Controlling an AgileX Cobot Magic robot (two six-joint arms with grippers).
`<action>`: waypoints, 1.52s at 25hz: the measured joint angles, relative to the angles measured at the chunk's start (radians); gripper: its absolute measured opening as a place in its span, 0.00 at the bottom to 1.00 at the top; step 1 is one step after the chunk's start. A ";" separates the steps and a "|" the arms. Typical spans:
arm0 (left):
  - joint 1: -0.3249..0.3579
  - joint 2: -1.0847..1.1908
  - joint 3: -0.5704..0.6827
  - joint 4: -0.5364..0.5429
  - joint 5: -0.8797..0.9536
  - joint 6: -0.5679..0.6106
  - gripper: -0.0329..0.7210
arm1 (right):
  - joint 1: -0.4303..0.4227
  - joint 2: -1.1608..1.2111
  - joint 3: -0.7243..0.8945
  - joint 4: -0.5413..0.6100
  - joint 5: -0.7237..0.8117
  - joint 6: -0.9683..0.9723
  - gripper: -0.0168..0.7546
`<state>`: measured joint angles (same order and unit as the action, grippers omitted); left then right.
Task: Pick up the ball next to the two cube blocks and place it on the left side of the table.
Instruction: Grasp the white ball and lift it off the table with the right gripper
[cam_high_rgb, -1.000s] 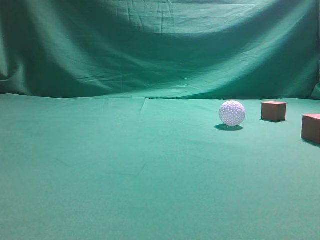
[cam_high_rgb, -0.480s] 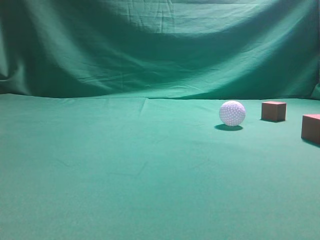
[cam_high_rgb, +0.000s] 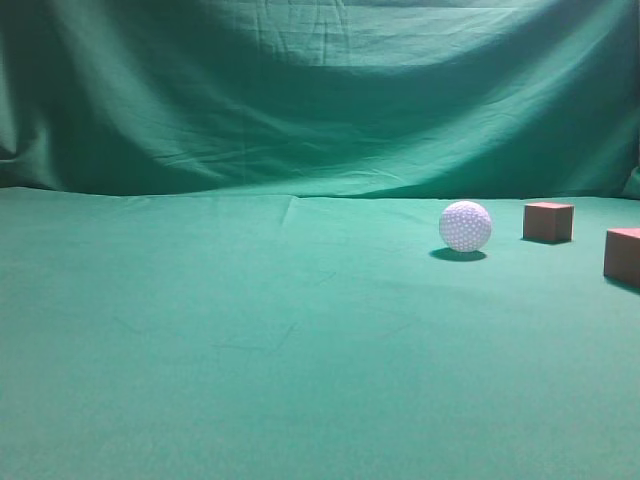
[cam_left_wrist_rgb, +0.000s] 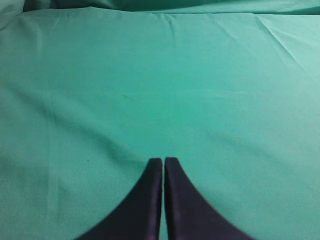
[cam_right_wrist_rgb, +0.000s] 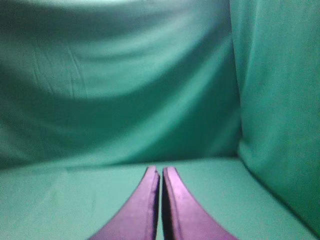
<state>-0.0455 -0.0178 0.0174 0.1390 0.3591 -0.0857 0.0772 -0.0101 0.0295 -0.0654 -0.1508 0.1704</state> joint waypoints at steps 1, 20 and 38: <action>0.000 0.000 0.000 0.000 0.000 0.000 0.04 | 0.000 0.000 -0.003 0.002 -0.040 0.031 0.02; 0.000 0.000 0.000 0.000 0.000 0.000 0.04 | 0.073 0.819 -0.777 0.347 0.899 -0.507 0.02; 0.000 0.000 0.000 0.000 0.000 0.000 0.04 | 0.332 1.648 -1.079 0.466 0.750 -0.638 0.88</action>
<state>-0.0455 -0.0178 0.0174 0.1390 0.3591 -0.0857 0.4089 1.6381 -1.0495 0.4002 0.5988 -0.4674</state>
